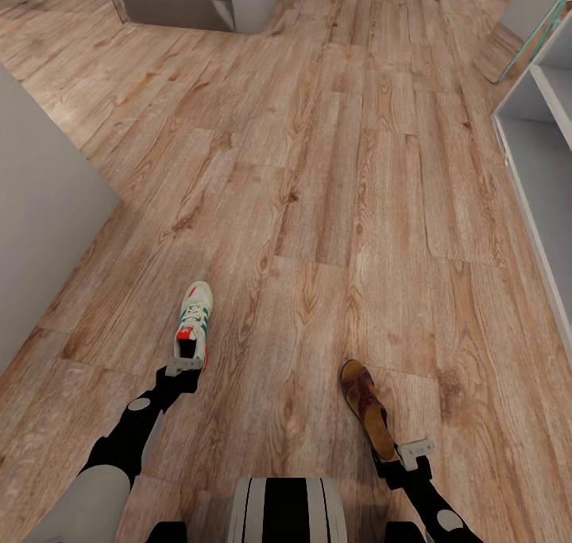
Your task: Pick up the two gym shoes and the two sandals from the corridor floor and place them onto the hallstand (shoe rack) in the corridor, making sure they are on the rack and not on the floor. Arrange them so the two gym shoes are next to each other and the two sandals are next to each other.
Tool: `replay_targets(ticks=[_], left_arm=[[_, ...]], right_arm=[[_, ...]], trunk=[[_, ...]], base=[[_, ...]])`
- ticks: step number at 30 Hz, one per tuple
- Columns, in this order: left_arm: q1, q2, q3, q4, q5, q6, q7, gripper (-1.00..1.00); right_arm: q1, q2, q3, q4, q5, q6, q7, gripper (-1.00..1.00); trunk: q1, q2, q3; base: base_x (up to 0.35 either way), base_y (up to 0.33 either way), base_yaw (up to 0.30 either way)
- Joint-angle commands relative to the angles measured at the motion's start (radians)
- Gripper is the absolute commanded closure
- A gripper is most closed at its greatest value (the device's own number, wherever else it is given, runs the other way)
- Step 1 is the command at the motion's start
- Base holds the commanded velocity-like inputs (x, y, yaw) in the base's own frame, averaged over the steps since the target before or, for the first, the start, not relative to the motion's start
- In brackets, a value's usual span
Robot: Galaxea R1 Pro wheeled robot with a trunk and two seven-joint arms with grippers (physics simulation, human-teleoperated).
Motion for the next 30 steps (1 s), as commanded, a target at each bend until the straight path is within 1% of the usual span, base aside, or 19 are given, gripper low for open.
replay_targets(ticks=[1, 4, 30], left_arm=[[-0.001, -0.001, 0.007, 0.0, -0.011, -0.003, -0.008, 1.0], [-0.001, 0.0, 0.007, 0.0, -0.011, -0.003, -0.008, 1.0], [0.001, 0.007, 0.007, 0.003, -0.009, -0.001, -0.005, 1.0]], right_arm=[[0.0, -0.001, 0.004, 0.001, 0.003, -0.002, 0.0, 1.0], [0.0, -0.001, 0.004, 0.001, 0.003, -0.002, 0.0, 1.0], [0.0, -0.001, 0.002, -0.003, 0.0, -0.003, -0.002, 1.0]], trunk=[[0.0, 0.0, 0.0], [0.0, 0.0, 0.0], [-0.012, 0.006, 0.1]], base=[[0.0, 0.0, 0.0], [0.0, 0.0, 0.0], [0.0, 0.0, 0.0]])
